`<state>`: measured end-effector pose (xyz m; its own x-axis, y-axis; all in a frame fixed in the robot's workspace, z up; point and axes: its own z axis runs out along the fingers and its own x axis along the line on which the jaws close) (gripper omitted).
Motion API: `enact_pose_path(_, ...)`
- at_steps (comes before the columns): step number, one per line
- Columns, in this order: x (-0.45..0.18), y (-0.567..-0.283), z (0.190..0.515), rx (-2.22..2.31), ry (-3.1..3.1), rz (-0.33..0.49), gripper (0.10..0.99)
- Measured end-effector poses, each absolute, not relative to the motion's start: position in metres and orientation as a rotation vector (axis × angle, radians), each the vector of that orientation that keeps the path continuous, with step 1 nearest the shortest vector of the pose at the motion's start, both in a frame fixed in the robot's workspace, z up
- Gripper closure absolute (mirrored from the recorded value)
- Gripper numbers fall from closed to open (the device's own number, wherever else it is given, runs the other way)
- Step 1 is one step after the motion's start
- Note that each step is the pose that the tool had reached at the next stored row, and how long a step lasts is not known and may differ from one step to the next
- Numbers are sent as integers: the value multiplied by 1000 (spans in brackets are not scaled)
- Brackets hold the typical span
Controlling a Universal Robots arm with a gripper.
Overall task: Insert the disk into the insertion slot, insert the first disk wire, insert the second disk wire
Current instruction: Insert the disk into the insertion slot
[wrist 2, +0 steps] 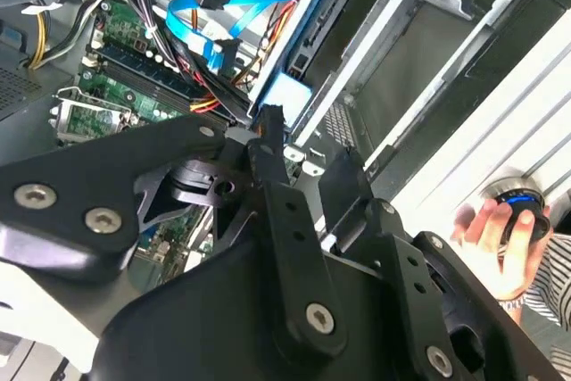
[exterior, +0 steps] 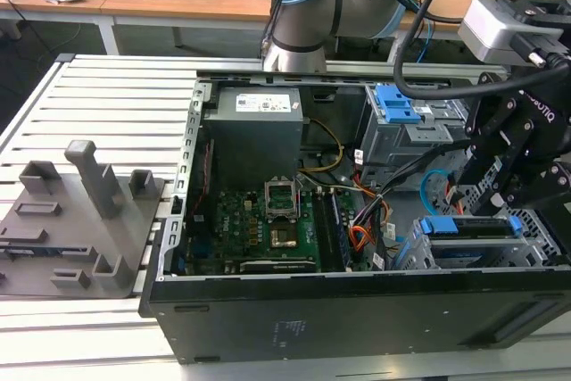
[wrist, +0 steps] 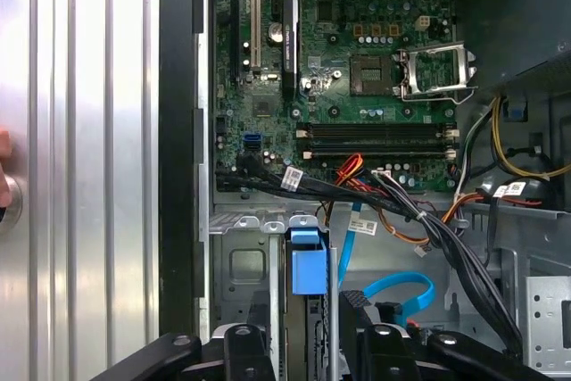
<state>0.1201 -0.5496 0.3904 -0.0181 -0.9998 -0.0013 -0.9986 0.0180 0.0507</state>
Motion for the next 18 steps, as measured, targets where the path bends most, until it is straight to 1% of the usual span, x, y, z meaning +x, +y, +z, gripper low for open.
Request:
enact_pose_path(2,120,-550,390,2177,-2216,-58,663)
enact_pose_path(4,120,-550,390,2177,-2216,-58,792)
enact_pose_path(5,120,-550,390,2177,-2216,-58,792)
enact_pose_path(7,120,-550,390,2177,-2216,-58,914)
enact_pose_path(8,120,-550,390,2177,-2216,-58,914)
enact_pose_path(9,120,-550,390,2177,-2216,-58,973)
enact_pose_path(18,120,-550,390,2177,-2216,-58,980)
